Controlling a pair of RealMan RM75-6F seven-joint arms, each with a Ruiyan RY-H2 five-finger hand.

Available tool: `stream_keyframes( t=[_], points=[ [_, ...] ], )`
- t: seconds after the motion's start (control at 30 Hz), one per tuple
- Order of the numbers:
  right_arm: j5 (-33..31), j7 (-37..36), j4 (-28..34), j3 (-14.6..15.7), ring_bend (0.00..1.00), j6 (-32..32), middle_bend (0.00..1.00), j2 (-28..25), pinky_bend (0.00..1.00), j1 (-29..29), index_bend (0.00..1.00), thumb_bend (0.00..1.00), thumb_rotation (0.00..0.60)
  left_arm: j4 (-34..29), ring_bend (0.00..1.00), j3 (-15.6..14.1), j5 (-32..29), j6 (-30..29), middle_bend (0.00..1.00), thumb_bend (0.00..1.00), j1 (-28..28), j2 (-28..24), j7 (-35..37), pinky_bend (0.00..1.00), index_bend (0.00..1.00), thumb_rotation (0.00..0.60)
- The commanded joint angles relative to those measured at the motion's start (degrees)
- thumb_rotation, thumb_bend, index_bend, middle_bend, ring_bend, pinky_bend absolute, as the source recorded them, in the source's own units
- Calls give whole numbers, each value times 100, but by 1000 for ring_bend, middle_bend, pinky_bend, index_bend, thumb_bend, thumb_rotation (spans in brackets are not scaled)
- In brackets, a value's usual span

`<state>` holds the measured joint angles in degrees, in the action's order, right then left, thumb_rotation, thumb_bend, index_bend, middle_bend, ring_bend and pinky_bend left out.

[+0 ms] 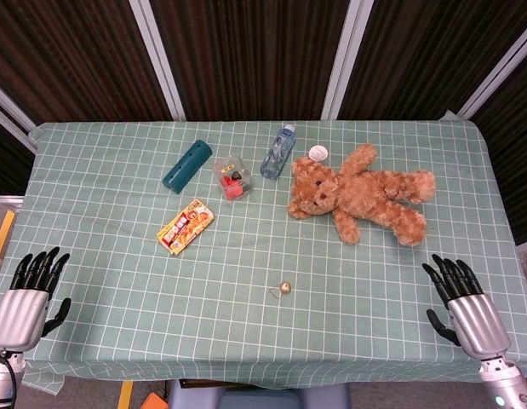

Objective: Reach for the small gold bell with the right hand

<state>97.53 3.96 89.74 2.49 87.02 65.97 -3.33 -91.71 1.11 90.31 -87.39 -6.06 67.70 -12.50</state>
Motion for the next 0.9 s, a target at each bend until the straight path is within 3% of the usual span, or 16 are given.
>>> stream_keyframes(
  t=[0.03, 0.2, 0.37, 0.6, 0.73, 0.9],
  points=[
    [-51, 8, -17, 18, 0, -181, 0, 30, 0, -67, 0, 459, 600, 33, 0, 20, -39, 50, 0, 416, -23, 25, -7, 21, 0, 600],
    [244, -73, -256, 1, 0, -270, 0, 314, 0, -283, 0, 458, 600, 12, 0, -5, -39, 129, 0, 416, -45, -19, 93, 20, 0, 600],
    [667, 134, -320, -166, 0, -839, 0, 654, 0, -957, 33, 459, 600, 20, 0, 15, -79, 214, 0, 415, -92, -47, 198, 20, 0, 600],
    [159, 1125, 102, -701, 0, -2727, 0, 1159, 0, -2185, 253, 460, 600, -30, 0, 26, -131, 198, 0, 414, -70, -101, 236, 21, 0, 600],
    [-7, 1333, -149, -836, 0, -3108, 0, 1656, 0, -2568, 413, 462, 600, -33, 0, 93, -269, 159, 0, 414, -36, -158, 318, 24, 0, 600],
    [-317, 1614, -420, -855, 0, -3444, 0, 2129, 0, -2820, 475, 462, 600, -61, 0, 158, -389, 112, 0, 414, 3, -241, 443, 26, 0, 600]
  ],
)
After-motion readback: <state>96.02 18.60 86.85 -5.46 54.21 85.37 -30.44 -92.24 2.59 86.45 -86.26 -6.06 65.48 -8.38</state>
